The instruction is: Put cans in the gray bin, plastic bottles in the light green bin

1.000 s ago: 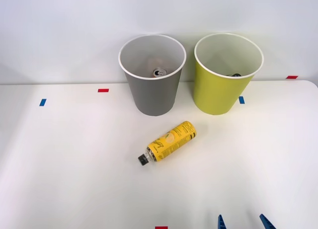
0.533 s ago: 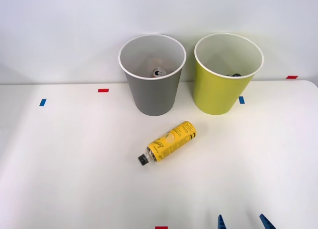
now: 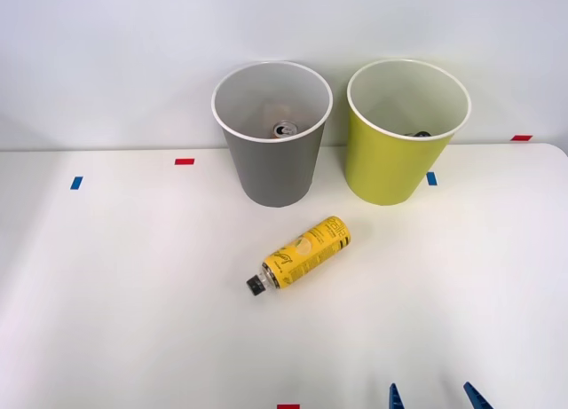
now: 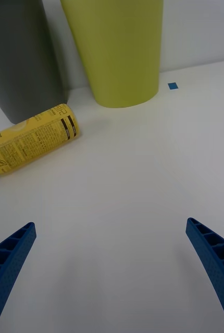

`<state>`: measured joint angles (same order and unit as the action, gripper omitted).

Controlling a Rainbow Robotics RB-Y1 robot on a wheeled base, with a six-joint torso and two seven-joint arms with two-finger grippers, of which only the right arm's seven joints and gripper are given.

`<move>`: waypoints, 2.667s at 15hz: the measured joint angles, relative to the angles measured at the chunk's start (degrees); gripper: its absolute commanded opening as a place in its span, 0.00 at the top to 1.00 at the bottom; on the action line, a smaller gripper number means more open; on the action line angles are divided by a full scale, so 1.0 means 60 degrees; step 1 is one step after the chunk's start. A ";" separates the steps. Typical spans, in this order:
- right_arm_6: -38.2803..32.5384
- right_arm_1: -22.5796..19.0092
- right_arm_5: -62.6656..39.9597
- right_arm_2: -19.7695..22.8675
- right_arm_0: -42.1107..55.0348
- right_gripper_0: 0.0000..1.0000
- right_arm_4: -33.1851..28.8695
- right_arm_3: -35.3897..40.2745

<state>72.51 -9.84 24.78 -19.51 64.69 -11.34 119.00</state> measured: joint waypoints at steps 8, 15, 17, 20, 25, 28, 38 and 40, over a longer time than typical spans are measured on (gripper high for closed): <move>0.0000 0.0000 0.0000 0.0000 0.0000 0.00 0.0000 0.0000; -0.0001 0.0000 0.0000 0.0000 0.0000 0.00 0.0000 0.0000; 0.0000 0.0000 0.0000 0.0000 0.0000 0.00 0.0000 0.0000; 0.0000 0.0000 0.0000 0.0000 0.0000 0.00 0.0000 0.0000; -0.0001 0.0000 0.0000 0.0000 0.0000 0.00 0.0000 0.0000; -0.0001 0.0000 0.0000 0.0000 0.0000 0.00 0.0000 0.0000; 0.0113 0.0146 -0.0191 0.0258 -0.0487 0.00 -0.0111 -0.0425; 0.0221 -0.0121 -0.0411 0.0242 -0.0531 0.00 -0.0155 -0.0013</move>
<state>73.84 -10.57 22.32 -18.06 61.50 -12.27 118.93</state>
